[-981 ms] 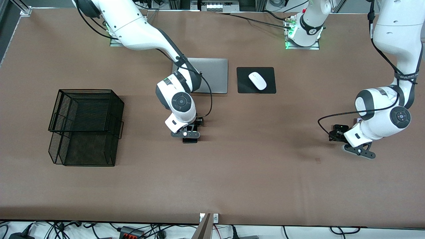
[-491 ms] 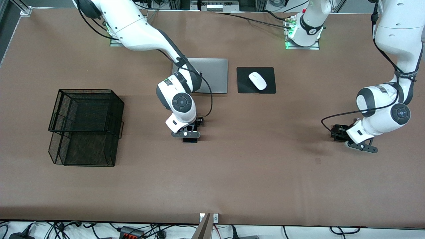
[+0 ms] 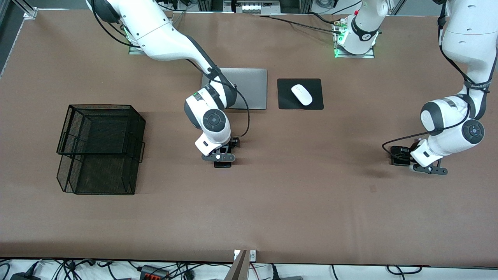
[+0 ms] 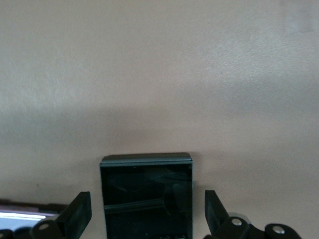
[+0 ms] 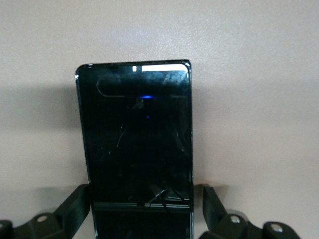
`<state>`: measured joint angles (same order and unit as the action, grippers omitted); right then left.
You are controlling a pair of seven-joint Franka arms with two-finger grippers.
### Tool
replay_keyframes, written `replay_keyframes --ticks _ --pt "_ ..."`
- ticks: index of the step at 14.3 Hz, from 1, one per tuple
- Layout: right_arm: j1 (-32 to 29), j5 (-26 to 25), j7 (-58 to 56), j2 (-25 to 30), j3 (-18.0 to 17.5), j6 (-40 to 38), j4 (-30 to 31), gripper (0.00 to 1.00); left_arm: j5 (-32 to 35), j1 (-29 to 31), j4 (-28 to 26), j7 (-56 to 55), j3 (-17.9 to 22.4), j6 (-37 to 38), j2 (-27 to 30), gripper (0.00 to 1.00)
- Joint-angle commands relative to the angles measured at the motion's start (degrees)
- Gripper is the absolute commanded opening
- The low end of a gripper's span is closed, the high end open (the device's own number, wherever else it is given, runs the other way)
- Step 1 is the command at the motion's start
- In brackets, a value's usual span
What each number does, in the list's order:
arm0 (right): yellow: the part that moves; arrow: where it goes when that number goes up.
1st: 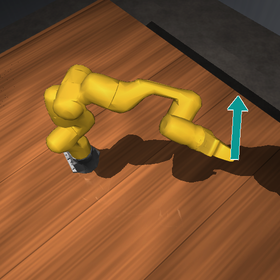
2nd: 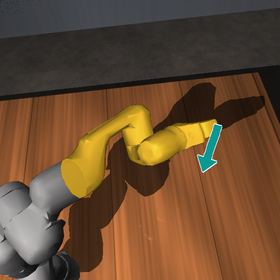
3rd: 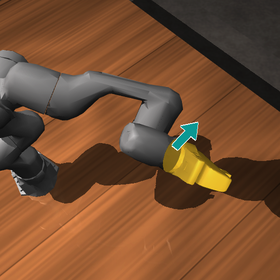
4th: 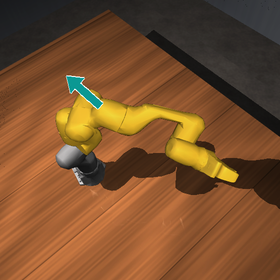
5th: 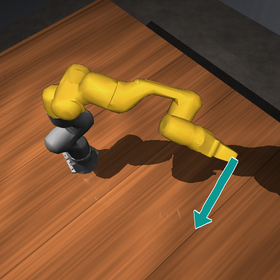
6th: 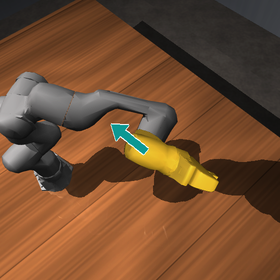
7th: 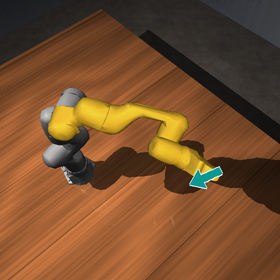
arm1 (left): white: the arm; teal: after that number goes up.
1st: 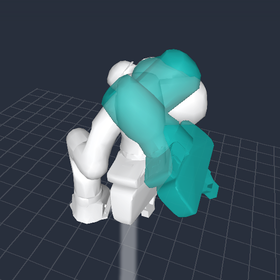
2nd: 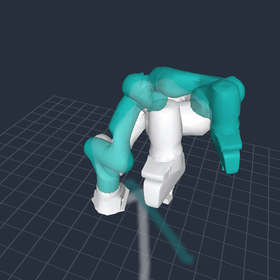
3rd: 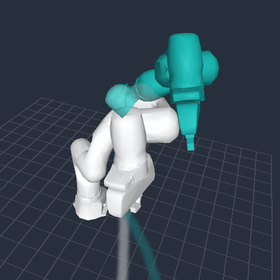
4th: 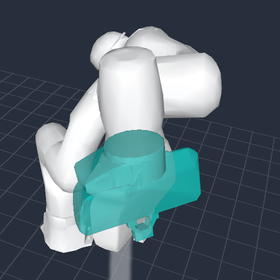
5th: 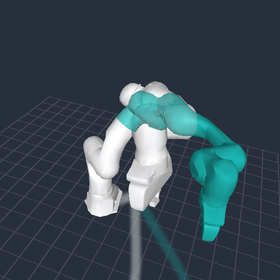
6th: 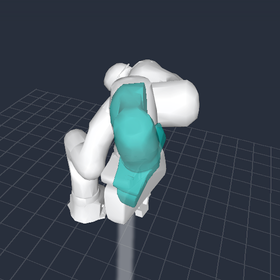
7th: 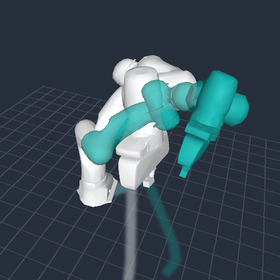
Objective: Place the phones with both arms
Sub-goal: 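Carry the bar phone to the basket while the left gripper grasps the flip phone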
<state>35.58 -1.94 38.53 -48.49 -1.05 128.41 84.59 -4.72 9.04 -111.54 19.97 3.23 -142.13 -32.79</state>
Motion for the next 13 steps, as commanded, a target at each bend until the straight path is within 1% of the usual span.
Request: replay_keyframes --ticks 1,3,4,5,6,8,11,13 --pt "0.36 0.79 0.14 -1.35 0.09 0.7 -1.18 0.84 -0.82 -0.17 -1.92 -1.43 0.02 -0.7 1.41 1.0" --pt "0.36 0.79 -0.21 -1.0 0.09 0.53 -1.36 0.52 -0.73 -0.08 -2.27 -0.55 0.02 -1.05 1.33 1.0" --pt "0.28 0.79 -0.21 -0.65 0.09 0.26 -1.53 0.4 -0.73 -0.17 -2.27 -0.55 0.02 -1.05 1.24 1.0" --pt "0.28 0.79 -0.21 -0.47 0.09 0.17 -1.71 0.32 -0.73 -0.17 -2.36 -0.55 0.02 -1.14 1.15 1.0" --pt "0.1 0.88 -0.21 0.23 0.17 0.09 -1.8 0.29 -0.65 -0.17 -2.36 -0.55 0.02 -1.22 0.98 1.0" --pt "-0.42 0.97 -0.21 1.11 0.35 -0.18 -2.14 0.29 -0.47 -0.26 -2.36 -0.46 0.02 -1.22 0.89 1.0" --pt "-3.93 0.71 -0.91 6.37 0.61 -4.12 -2.5 0.29 -0.21 -0.52 -2.45 1.99 0.02 -2.01 0.54 1.0" --pt "-7.01 0.79 -3.98 9.53 0.53 -7.98 -2.5 0.29 -0.29 -0.43 -2.36 2.79 0.02 -2.1 0.45 1.0"
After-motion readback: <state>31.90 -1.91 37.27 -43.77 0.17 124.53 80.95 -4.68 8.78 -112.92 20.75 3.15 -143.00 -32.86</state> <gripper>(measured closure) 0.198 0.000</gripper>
